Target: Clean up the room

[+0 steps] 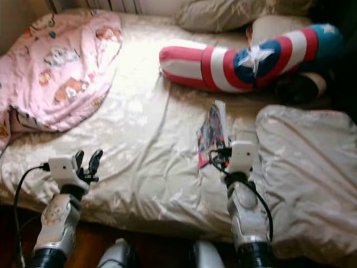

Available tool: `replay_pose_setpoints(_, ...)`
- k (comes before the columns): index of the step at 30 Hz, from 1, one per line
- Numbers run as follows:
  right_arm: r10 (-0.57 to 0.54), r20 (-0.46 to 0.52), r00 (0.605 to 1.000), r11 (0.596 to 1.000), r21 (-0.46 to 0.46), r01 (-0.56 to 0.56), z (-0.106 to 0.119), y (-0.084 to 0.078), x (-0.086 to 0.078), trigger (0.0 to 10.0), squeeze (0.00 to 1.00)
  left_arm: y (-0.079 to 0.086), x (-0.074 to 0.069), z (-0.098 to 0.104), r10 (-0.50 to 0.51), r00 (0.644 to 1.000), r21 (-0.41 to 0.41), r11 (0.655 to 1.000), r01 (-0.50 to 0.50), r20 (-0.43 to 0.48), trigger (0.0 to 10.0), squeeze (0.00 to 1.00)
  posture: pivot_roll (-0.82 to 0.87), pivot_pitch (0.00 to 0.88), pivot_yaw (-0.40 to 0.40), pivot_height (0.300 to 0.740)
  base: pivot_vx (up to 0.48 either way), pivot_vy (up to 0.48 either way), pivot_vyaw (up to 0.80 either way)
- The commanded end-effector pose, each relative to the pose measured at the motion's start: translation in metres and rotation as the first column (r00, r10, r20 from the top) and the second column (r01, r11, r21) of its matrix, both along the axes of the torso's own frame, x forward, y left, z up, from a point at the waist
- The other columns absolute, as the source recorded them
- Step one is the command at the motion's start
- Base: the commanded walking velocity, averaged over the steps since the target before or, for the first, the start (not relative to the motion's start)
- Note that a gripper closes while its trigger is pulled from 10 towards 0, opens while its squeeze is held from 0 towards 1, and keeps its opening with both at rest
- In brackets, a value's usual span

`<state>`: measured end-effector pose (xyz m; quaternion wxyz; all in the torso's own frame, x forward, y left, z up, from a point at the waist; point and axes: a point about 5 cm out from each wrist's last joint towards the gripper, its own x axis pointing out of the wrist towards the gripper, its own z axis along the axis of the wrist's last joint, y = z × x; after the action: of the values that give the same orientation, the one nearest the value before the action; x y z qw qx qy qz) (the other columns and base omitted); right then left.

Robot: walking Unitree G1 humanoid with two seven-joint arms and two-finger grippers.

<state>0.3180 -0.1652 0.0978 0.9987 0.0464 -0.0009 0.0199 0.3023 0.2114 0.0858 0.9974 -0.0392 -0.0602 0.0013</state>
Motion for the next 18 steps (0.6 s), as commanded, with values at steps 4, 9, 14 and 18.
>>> replay_pose_setpoints(4,-0.033,0.021,0.999,0.999,0.031,0.032,0.0033,-0.0048,0.0004,10.0,0.00,0.0037,-0.0030,-0.0033,0.012,1.000,-0.021,1.000,-0.012,-0.017,10.0,0.00,-0.03,0.210,-0.028,0.636,0.000,0.000,0.00)
replay_pose_setpoints(9,-0.031,0.011,0.999,0.998,0.047,0.030,0.0009,-0.0040,0.0005,10.0,0.00,0.0051,-0.0032,-0.0031,0.014,1.000,-0.019,1.000,-0.014,-0.019,10.0,0.00,-0.03,0.213,-0.027,0.636,0.000,0.000,0.00)
replay_pose_setpoints(14,-0.031,0.011,0.999,0.998,0.047,0.030,0.0009,-0.0040,0.0005,10.0,0.00,0.0051,-0.0032,-0.0031,0.014,1.000,-0.019,1.000,-0.014,-0.019,10.0,0.00,-0.03,0.213,-0.027,0.636,0.000,0.000,0.00)
replay_pose_setpoints(18,-0.031,0.011,0.999,0.998,0.047,0.030,0.0009,-0.0040,0.0005,10.0,0.00,0.0051,-0.0032,-0.0031,0.014,1.000,-0.019,1.000,-0.014,-0.019,10.0,0.00,-0.03,0.213,-0.027,0.636,0.000,0.000,0.00)
